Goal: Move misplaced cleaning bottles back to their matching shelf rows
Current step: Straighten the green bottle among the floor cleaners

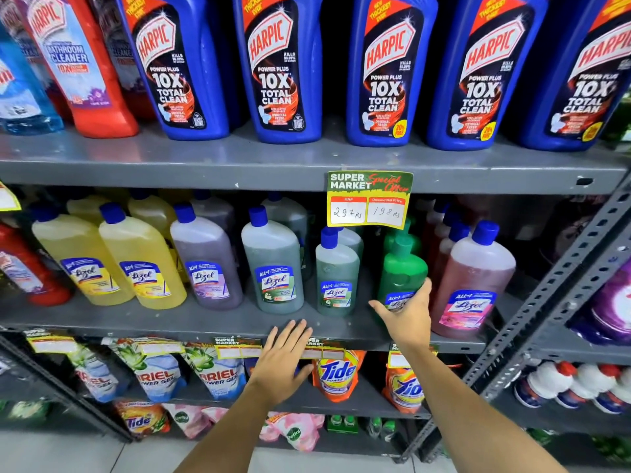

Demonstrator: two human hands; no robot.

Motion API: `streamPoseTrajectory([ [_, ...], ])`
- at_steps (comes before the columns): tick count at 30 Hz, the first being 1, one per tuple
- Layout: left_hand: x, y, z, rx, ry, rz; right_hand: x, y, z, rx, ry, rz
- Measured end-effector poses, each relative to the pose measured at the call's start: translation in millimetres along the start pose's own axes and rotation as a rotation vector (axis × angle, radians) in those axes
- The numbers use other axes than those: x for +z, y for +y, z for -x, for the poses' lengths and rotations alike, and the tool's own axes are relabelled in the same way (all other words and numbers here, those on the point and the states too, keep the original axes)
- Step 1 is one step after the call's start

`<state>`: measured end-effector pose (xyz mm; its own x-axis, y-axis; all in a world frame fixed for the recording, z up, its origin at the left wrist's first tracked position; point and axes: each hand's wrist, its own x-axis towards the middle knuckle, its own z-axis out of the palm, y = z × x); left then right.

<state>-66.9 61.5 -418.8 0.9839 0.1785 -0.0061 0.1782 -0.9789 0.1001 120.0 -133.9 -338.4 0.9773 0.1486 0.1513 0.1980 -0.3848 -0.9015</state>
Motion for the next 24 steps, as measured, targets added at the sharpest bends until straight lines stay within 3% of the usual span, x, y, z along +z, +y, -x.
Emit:
streamPoseTrajectory([
  [5,-9.0,4.3,-3.0,-0.002,0.003,0.019,0.5,3.9,1.7,0.011,-0.018,0.031],
  [9,-24.6,-0.6,1.9,-0.039,0.092,0.13,7.5,4.0,35.8,-0.05,0.084,0.124],
  [12,-47.7,-5.1,13.2,-0.024,0.226,0.167,7.6,-10.8,73.4,-0.299,0.123,0.094],
  [15,-86.0,-9.5,33.1,0.006,0.402,0.176,0.8,-47.2,89.5,-0.631,0.053,0.036],
  [19,-157.7,-30.4,67.4,-0.054,0.739,0.135,-11.3,-129.9,87.3,-1.097,0.017,-0.093],
  [24,-238.7,-80.0,111.1,-0.169,0.989,0.004,9.8,-228.9,85.3,-1.332,0.003,-0.156],
])
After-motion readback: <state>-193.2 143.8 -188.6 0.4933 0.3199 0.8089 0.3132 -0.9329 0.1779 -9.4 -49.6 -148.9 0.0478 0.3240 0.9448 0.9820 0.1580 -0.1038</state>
